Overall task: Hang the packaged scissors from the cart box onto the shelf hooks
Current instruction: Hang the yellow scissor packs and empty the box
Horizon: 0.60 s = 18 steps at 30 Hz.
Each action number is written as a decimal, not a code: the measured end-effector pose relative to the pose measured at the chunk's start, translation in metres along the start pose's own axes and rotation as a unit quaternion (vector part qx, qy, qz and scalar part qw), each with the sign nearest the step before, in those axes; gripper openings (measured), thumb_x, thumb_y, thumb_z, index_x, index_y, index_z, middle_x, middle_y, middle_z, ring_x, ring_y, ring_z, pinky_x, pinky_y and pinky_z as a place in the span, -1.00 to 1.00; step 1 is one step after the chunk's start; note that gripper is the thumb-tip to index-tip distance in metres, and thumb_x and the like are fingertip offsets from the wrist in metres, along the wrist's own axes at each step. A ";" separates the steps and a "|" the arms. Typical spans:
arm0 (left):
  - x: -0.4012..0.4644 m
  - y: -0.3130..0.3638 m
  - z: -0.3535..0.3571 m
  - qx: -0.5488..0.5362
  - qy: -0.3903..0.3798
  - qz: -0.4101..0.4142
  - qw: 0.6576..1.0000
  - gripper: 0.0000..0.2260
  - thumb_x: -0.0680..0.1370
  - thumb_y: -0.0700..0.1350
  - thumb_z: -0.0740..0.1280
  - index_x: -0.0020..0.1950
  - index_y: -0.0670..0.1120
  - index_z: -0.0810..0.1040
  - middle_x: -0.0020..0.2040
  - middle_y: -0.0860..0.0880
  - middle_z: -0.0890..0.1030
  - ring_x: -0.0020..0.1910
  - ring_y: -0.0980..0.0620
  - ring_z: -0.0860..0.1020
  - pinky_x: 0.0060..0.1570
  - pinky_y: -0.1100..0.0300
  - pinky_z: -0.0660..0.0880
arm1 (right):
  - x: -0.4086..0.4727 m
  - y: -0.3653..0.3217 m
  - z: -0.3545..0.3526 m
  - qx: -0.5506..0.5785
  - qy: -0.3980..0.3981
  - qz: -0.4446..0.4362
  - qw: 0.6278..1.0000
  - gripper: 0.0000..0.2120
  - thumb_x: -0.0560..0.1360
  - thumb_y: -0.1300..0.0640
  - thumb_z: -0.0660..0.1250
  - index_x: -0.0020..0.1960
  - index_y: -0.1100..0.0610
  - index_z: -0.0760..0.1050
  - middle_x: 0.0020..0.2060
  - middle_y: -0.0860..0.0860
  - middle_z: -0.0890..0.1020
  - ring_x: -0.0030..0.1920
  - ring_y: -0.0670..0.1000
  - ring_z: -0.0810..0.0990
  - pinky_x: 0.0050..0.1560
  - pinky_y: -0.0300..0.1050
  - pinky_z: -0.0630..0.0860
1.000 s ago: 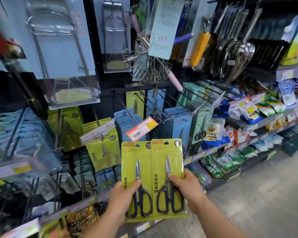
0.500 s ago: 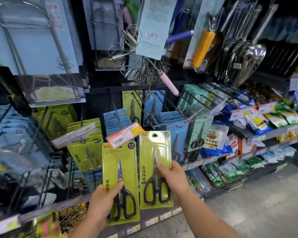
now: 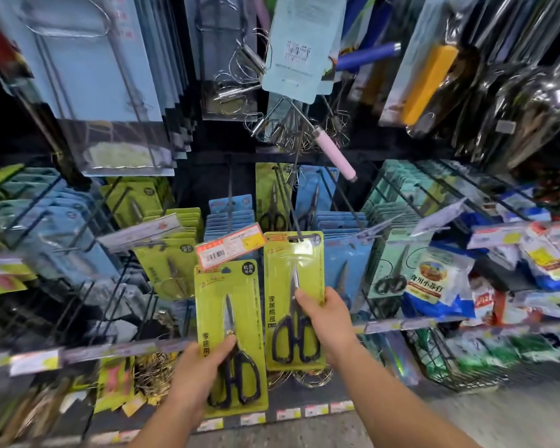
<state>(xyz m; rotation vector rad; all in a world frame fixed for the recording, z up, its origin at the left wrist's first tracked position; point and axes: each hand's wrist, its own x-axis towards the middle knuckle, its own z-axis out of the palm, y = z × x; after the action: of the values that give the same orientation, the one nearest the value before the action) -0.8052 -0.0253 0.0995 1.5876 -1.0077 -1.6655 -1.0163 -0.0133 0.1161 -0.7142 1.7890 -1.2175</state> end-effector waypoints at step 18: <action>0.006 -0.013 0.018 -0.017 0.036 -0.005 0.999 -0.67 0.44 0.05 0.48 0.07 -0.15 0.60 -0.15 -0.05 0.74 -0.04 -0.05 0.67 0.05 0.03 0.46 | 0.054 -0.019 0.006 -0.100 -0.030 0.045 0.994 -0.52 0.68 -0.08 0.04 0.43 0.24 0.25 0.34 0.13 0.45 0.28 0.13 0.43 0.25 -0.01 0.36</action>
<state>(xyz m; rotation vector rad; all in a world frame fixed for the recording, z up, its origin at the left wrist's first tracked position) -0.8228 -0.0214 0.0849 1.6220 -0.9322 -1.6121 -1.0380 -0.0667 0.1151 -0.7665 1.8881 -0.9574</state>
